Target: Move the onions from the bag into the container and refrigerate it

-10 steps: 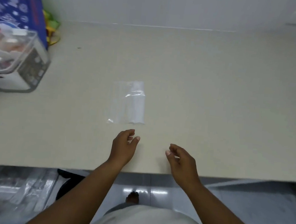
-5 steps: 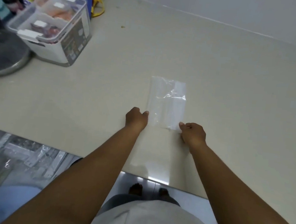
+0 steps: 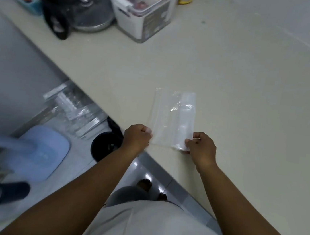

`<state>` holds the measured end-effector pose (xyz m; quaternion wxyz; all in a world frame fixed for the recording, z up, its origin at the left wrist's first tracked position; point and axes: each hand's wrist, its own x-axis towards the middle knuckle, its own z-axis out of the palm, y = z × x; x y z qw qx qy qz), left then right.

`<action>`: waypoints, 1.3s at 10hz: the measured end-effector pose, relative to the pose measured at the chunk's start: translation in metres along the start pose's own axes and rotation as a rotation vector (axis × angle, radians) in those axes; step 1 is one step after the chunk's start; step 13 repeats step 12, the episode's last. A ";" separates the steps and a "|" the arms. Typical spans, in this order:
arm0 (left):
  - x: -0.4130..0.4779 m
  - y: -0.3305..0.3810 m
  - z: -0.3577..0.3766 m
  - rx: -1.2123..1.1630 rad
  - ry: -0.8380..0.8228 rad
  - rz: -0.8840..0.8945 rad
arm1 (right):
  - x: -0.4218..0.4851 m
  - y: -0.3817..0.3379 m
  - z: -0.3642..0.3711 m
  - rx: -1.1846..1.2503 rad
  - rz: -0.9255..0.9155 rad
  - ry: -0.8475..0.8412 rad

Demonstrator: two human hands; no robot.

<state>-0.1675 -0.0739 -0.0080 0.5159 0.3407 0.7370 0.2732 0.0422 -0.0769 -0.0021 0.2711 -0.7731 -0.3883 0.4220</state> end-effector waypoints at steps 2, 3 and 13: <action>-0.064 -0.083 -0.076 -0.113 0.230 -0.122 | -0.050 0.004 0.077 -0.075 -0.208 -0.323; -0.097 -0.139 -0.104 -0.188 0.383 -0.226 | -0.087 0.017 0.126 -0.203 -0.355 -0.478; 0.236 -0.454 -0.117 0.015 0.209 -0.561 | 0.087 0.216 0.472 -0.288 0.447 -0.546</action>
